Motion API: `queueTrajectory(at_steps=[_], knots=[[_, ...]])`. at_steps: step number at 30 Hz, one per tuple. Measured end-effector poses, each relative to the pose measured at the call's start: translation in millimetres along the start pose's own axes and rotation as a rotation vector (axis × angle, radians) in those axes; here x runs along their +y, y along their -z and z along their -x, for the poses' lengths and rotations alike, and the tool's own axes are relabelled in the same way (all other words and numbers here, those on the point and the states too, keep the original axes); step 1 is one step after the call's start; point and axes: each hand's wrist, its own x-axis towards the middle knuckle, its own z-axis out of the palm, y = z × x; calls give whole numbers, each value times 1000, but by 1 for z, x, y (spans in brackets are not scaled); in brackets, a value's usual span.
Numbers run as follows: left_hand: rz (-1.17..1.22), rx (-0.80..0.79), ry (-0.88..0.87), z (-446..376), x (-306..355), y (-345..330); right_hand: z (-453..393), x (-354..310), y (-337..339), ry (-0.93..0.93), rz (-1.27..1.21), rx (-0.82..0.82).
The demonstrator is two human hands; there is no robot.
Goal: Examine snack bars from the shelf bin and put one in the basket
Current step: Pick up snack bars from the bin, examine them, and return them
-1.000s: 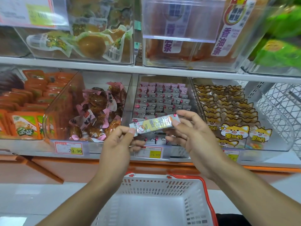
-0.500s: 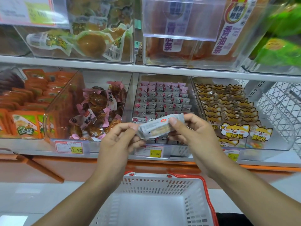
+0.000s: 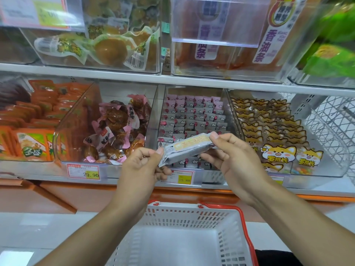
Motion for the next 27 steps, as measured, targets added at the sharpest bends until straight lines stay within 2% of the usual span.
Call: queueTrajectory(at_steps=[3,8,11,15,17,19,23,25,27], knots=[[-16,21,25,-2,1,2,0,-3,3,41,72,-123],[-63,12,61,-7,-3,5,-3,-11,12,140,265,-455],[-64,-1,63,-7,-5,4,-6,-11,14,151,272,-475],[-70,7,62,-8,-5,3,-13,-9,14,249,409,-333],[-125,-6,-2,-6,-5,2,-18,-11,14,285,409,-256],[-306,-34,-166,-2,-8,0,-25,-12,15,308,386,-136],[-888,-149,-505,8,-14,-1,-45,-11,14,402,411,206],[-1038,-222,-562,10,-17,-2,-54,-11,12,489,539,319],[-1103,-273,-576,10,-19,-1,-59,-10,10,547,666,299]])
